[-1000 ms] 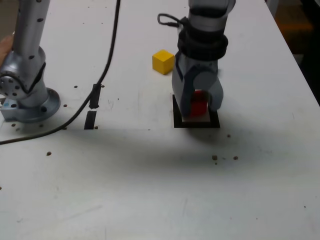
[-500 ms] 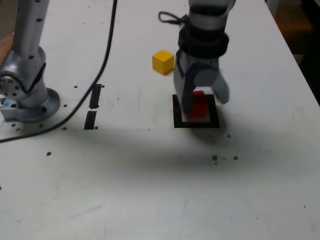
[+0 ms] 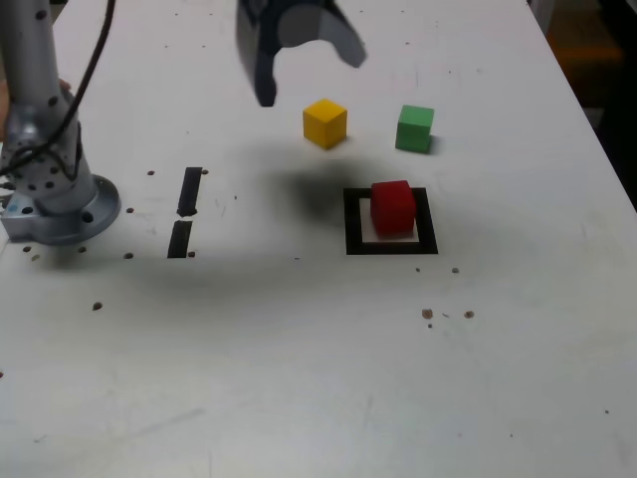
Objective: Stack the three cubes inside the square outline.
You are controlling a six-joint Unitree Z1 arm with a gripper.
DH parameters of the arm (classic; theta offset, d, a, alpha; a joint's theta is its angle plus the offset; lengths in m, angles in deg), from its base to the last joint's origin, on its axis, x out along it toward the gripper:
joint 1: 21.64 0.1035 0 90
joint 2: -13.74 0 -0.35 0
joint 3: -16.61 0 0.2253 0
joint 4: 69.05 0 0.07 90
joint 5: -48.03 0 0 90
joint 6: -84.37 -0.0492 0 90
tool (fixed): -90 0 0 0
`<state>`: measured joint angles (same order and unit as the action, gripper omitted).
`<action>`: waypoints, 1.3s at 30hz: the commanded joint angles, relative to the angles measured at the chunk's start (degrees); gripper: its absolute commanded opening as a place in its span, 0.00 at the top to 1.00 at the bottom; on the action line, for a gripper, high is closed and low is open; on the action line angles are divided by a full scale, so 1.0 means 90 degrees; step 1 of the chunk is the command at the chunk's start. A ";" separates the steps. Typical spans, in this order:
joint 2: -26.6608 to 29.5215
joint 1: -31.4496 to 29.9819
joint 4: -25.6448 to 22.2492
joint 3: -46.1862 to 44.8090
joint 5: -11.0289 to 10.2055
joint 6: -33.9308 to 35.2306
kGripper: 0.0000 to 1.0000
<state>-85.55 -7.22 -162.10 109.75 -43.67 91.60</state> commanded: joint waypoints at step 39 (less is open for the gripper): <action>-0.1727 0.1074 0.1216 0.0111 0.0461 0.0837 0.41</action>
<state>-101.15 2.43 -151.14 110.55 -39.52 99.05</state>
